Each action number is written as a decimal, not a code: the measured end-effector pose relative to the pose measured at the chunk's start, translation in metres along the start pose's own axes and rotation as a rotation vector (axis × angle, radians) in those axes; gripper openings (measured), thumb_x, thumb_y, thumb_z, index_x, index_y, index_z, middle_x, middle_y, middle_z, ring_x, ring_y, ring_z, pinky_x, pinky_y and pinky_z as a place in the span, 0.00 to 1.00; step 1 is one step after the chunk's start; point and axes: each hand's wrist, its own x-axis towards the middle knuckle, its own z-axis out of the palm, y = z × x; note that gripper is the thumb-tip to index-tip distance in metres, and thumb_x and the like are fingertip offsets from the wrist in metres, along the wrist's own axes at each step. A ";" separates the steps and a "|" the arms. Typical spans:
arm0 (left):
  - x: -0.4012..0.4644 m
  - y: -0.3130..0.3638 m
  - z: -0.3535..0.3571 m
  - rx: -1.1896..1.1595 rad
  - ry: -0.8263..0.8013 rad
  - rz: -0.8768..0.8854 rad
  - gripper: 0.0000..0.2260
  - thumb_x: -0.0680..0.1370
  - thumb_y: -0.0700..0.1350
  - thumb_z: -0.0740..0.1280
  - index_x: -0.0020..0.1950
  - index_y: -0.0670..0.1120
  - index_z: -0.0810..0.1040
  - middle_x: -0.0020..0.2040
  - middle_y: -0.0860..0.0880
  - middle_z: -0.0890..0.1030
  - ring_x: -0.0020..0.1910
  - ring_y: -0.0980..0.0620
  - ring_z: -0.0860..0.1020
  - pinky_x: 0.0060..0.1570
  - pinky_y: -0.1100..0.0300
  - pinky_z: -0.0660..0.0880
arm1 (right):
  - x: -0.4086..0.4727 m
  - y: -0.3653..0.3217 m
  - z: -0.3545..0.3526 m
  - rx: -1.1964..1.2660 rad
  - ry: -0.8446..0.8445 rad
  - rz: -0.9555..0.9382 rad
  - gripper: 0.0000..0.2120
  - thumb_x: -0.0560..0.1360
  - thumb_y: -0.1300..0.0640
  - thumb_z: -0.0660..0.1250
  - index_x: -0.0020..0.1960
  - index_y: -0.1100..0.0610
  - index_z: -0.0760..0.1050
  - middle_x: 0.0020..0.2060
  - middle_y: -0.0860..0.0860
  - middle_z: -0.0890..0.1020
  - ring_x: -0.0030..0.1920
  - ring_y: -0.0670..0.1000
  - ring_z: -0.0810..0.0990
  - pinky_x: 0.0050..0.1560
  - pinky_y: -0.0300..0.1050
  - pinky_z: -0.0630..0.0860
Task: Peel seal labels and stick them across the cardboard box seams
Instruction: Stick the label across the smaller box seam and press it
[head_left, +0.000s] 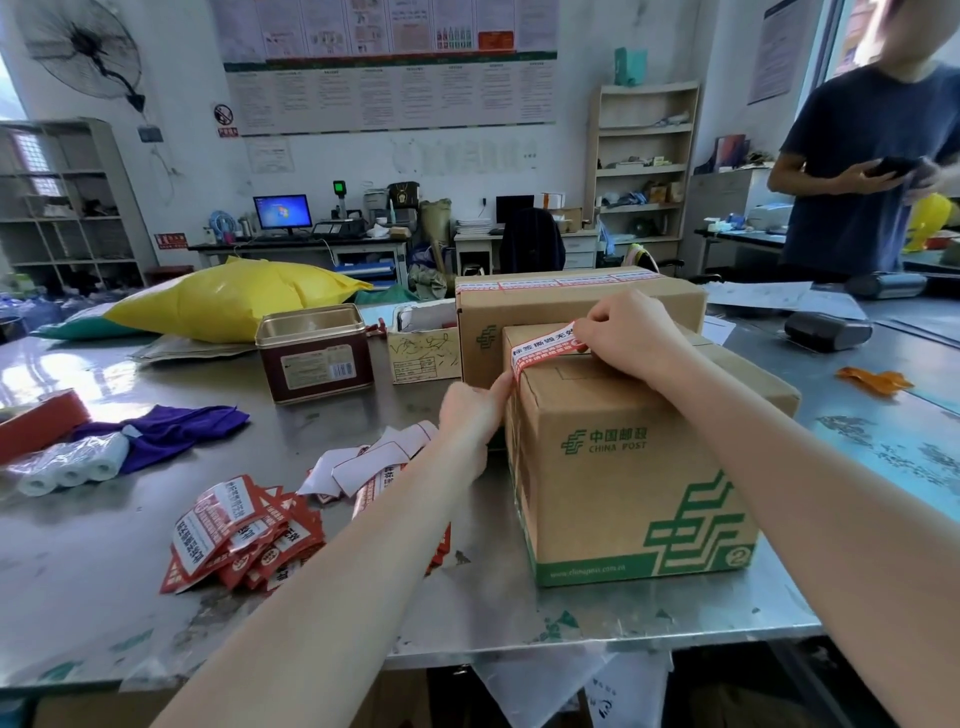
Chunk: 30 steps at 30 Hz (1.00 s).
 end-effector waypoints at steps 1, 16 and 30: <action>0.003 -0.004 -0.002 0.066 -0.008 -0.028 0.24 0.76 0.56 0.65 0.62 0.39 0.72 0.55 0.46 0.76 0.52 0.49 0.74 0.50 0.57 0.66 | 0.000 0.000 0.001 0.011 -0.003 0.012 0.16 0.75 0.57 0.61 0.42 0.71 0.79 0.32 0.58 0.73 0.31 0.53 0.68 0.27 0.40 0.64; -0.007 0.010 -0.025 0.538 -0.335 0.854 0.22 0.82 0.54 0.47 0.72 0.48 0.67 0.70 0.51 0.71 0.67 0.56 0.67 0.67 0.60 0.60 | 0.000 0.001 0.003 0.080 0.052 0.079 0.18 0.74 0.57 0.61 0.31 0.67 0.76 0.25 0.54 0.68 0.25 0.49 0.63 0.25 0.40 0.61; -0.012 0.053 -0.002 0.793 -0.638 0.638 0.28 0.78 0.65 0.45 0.72 0.54 0.66 0.73 0.55 0.66 0.73 0.54 0.62 0.73 0.52 0.55 | 0.001 0.012 0.001 0.289 0.306 0.185 0.17 0.74 0.60 0.57 0.27 0.58 0.64 0.23 0.52 0.66 0.26 0.49 0.63 0.28 0.42 0.61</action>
